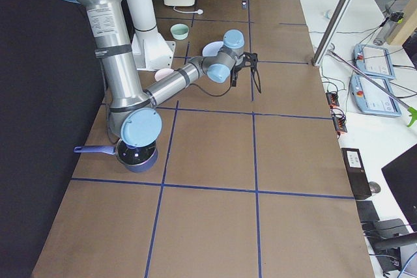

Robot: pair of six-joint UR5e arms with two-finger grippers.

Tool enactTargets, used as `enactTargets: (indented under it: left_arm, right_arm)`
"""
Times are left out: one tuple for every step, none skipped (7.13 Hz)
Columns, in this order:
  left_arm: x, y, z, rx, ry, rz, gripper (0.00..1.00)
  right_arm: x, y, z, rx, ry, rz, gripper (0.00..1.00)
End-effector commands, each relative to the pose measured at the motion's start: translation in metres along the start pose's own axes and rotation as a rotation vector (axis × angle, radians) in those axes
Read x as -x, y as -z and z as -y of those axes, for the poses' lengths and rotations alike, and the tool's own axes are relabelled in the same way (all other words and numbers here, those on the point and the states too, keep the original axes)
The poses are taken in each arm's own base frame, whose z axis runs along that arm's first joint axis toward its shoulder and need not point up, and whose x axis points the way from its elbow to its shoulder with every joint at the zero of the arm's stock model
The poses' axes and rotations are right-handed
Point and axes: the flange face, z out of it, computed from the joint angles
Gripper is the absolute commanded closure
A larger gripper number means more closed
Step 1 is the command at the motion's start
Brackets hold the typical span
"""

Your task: Stack three plates with pink and blue

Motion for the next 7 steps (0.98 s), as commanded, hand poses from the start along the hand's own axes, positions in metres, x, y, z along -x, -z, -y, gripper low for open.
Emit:
enactTargets:
  left_arm:
    - [0.17,0.061,-0.039,0.025,-0.185,0.168,0.0]
    - [0.221,0.107,-0.043,0.004,-0.203,0.194,0.0]
    - [0.261,0.167,-0.043,-0.007,-0.176,0.205,0.0]
    - [0.294,0.191,-0.052,0.046,-0.188,0.225,0.0]
    - [0.308,0.191,-0.058,0.08,-0.188,0.226,0.0]
    - [0.319,0.187,-0.071,0.101,-0.155,0.224,0.0]
    - [0.327,0.184,-0.082,0.113,-0.138,0.223,0.0]
  right_arm:
    - [-0.154,0.058,0.012,-0.006,0.029,-0.115,0.0]
    - [-0.198,0.078,0.013,0.019,-0.006,-0.173,0.0]
    - [-0.247,0.087,0.011,0.073,0.069,-0.216,0.0]
    - [-0.284,0.099,0.016,0.1,0.124,-0.235,0.0]
    - [-0.304,0.106,0.014,0.105,0.114,-0.227,0.0]
    - [-0.321,0.114,0.003,0.104,0.069,-0.183,0.0]
    - [-0.327,0.114,-0.004,0.106,0.056,-0.171,0.0]
